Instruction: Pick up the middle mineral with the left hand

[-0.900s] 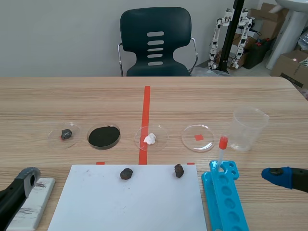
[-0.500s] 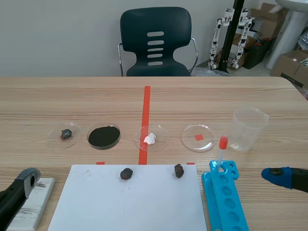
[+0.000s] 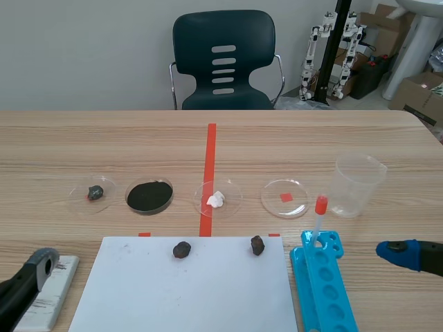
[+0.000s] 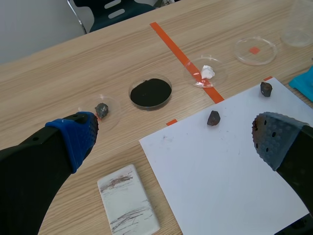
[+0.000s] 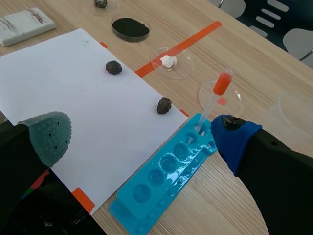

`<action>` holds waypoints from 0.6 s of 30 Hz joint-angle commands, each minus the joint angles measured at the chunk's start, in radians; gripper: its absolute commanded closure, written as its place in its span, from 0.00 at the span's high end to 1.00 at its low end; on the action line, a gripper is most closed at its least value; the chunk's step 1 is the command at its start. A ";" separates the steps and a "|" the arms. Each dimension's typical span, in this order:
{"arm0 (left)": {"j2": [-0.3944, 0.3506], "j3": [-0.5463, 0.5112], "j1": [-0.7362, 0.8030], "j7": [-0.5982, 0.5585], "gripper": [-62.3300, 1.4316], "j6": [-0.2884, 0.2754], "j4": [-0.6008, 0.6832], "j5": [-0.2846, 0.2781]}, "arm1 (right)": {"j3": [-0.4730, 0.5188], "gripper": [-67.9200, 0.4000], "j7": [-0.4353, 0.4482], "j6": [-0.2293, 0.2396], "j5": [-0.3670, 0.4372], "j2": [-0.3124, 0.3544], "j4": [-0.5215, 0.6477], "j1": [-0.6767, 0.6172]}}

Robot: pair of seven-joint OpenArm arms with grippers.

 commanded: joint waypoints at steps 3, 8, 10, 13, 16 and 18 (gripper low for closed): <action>0.008 0.009 -0.060 0.115 1.00 -0.003 0.004 -0.005 | 0.009 0.87 0.014 -0.003 0.011 0.003 0.009 -0.002; 0.008 0.090 -0.240 0.453 1.00 -0.002 0.003 -0.019 | 0.009 0.87 0.014 -0.003 0.011 0.003 0.009 -0.002; 0.008 0.127 -0.311 0.560 1.00 0.001 0.003 -0.019 | 0.009 0.87 0.014 -0.003 0.011 0.003 0.009 -0.002; 0.008 0.197 -0.414 0.688 1.00 0.056 0.003 -0.050 | 0.009 0.87 0.014 -0.003 0.011 0.003 0.009 -0.002; 0.008 0.283 -0.516 0.813 1.00 0.162 0.002 -0.062 | 0.009 0.87 0.014 -0.003 0.011 0.003 0.009 -0.002; 0.008 0.349 -0.587 0.893 1.00 0.215 -0.004 -0.080 | 0.009 0.87 0.014 -0.003 0.011 0.003 0.009 -0.002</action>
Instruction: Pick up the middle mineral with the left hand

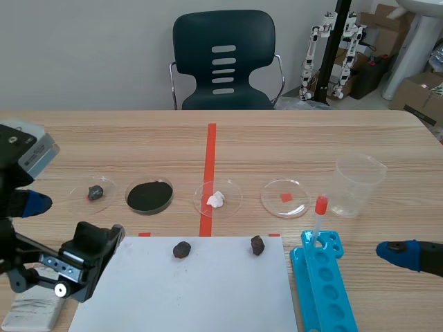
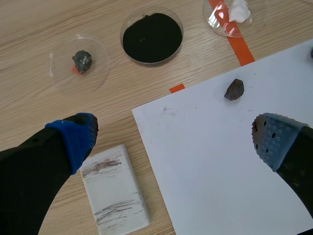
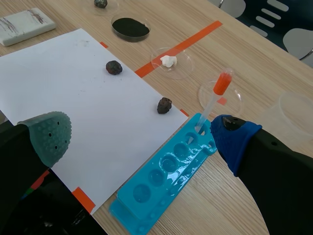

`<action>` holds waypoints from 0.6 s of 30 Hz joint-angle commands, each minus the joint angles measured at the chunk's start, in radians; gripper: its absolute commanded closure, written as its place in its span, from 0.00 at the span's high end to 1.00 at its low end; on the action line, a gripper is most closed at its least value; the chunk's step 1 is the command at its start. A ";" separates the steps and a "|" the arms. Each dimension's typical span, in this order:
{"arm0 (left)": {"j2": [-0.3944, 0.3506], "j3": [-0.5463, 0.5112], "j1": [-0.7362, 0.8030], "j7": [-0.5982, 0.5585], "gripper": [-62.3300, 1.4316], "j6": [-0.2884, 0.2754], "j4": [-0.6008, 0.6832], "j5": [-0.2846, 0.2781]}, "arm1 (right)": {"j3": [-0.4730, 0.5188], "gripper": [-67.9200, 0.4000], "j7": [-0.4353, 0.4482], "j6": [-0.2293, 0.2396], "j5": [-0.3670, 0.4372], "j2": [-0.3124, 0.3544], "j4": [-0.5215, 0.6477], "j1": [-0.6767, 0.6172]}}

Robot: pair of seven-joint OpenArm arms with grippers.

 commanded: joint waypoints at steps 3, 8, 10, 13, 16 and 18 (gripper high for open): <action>0.014 0.120 -0.125 0.077 1.00 0.090 -0.029 -0.044 | 0.009 0.87 0.014 -0.003 0.011 0.003 0.009 -0.002; 0.042 0.258 -0.307 0.256 1.00 0.265 -0.127 -0.032 | 0.009 0.87 0.014 -0.003 0.011 0.003 0.009 -0.002; 0.059 0.300 -0.373 0.320 1.00 0.322 -0.174 -0.032 | 0.009 0.87 0.014 -0.003 0.011 0.003 0.009 -0.002; 0.098 0.351 -0.460 0.390 1.00 0.380 -0.249 -0.032 | 0.009 0.87 0.014 -0.003 0.011 0.003 0.009 -0.002; 0.143 0.392 -0.526 0.426 1.00 0.388 -0.323 -0.027 | 0.009 0.87 0.014 -0.003 0.011 0.003 0.009 -0.002; 0.174 0.409 -0.557 0.437 1.00 0.406 -0.365 -0.027 | 0.009 0.87 0.014 -0.003 0.011 0.003 0.009 -0.002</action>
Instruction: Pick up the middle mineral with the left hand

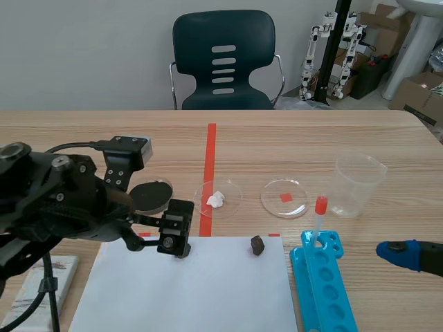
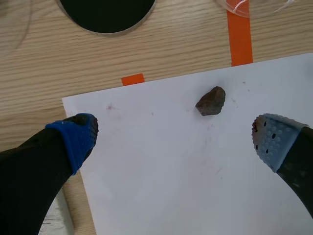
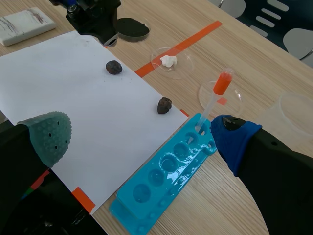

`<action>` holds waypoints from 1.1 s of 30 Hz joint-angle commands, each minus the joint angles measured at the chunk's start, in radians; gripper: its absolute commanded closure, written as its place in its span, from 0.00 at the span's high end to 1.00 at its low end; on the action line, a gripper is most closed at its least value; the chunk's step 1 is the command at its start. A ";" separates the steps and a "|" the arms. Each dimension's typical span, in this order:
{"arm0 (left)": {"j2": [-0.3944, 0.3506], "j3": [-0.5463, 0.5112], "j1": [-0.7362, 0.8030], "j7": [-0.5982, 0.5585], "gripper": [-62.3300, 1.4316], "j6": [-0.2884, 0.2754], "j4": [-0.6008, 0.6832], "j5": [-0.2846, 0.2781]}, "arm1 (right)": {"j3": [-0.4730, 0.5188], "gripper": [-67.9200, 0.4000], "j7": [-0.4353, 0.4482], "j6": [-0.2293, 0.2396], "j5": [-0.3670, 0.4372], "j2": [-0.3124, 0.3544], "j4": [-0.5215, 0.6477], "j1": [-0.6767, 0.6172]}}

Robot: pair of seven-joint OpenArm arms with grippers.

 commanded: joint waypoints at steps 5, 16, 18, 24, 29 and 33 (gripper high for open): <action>0.079 0.008 -0.050 0.012 1.00 0.021 -0.076 0.011 | 0.009 0.87 0.014 -0.003 0.011 0.003 0.009 -0.002; 0.199 0.008 -0.124 0.091 1.00 0.072 -0.261 0.080 | 0.009 0.87 0.014 -0.003 0.011 0.003 0.009 -0.002; 0.222 0.008 -0.126 0.071 1.00 0.072 -0.272 0.098 | 0.009 0.87 0.014 -0.003 0.011 0.003 0.009 -0.002; 0.274 0.008 -0.126 0.066 1.00 0.071 -0.291 0.176 | 0.009 0.87 0.014 -0.003 0.011 0.003 0.009 -0.002; 0.277 0.008 -0.139 0.066 1.00 0.071 -0.338 0.179 | 0.009 0.87 0.014 -0.003 0.011 0.003 0.009 -0.002; 0.277 0.008 -0.160 0.055 1.00 0.071 -0.386 0.153 | 0.009 0.87 0.014 -0.003 0.011 0.003 0.009 -0.002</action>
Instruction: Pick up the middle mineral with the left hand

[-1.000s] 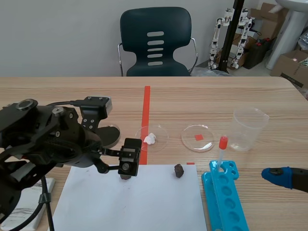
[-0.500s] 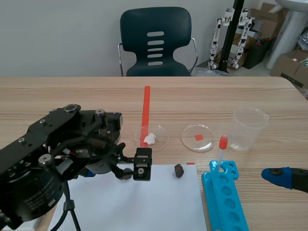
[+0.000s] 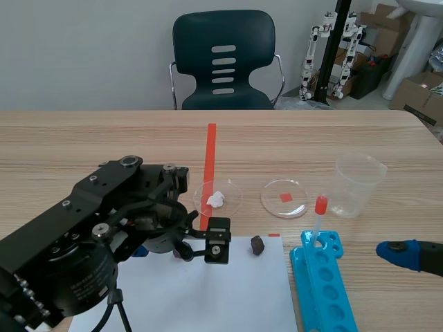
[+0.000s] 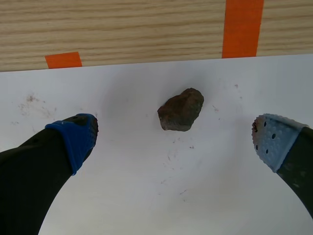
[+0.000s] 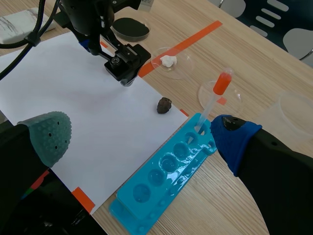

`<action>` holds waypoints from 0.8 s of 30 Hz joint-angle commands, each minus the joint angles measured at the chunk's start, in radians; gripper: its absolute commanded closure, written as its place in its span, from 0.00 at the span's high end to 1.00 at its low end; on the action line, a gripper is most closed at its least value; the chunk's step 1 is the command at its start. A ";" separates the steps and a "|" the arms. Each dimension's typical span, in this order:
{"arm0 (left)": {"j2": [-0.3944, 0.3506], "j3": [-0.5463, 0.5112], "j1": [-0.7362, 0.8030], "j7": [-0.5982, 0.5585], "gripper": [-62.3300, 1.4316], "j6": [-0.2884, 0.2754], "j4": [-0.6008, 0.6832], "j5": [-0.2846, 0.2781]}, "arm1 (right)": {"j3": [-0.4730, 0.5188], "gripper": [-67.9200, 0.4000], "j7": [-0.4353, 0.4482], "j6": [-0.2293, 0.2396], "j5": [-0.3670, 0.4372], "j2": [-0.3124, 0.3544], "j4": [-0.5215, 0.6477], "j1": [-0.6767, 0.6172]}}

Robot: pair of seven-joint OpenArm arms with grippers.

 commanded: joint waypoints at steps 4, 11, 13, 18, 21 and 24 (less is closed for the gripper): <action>0.004 -0.005 -0.022 -0.036 1.00 -0.005 0.004 0.000 | 0.009 0.87 0.014 -0.003 0.011 0.003 0.009 -0.002; 0.011 -0.005 -0.022 -0.047 1.00 -0.014 -0.002 0.003 | 0.009 0.87 0.014 -0.003 0.011 0.003 0.009 -0.002; 0.011 -0.005 -0.026 -0.047 1.00 -0.014 -0.013 0.003 | 0.009 0.87 0.014 -0.003 0.011 0.003 0.009 -0.002; 0.024 -0.005 -0.033 -0.047 1.00 -0.014 -0.032 0.007 | 0.009 0.87 0.014 -0.003 0.011 0.003 0.009 -0.002; 0.025 -0.005 -0.033 -0.047 1.00 -0.023 -0.034 0.008 | 0.009 0.87 0.014 -0.003 0.011 0.003 0.009 -0.002; 0.026 -0.005 -0.033 -0.047 0.93 -0.026 -0.045 0.008 | 0.009 0.87 0.014 -0.003 0.011 0.003 0.009 -0.002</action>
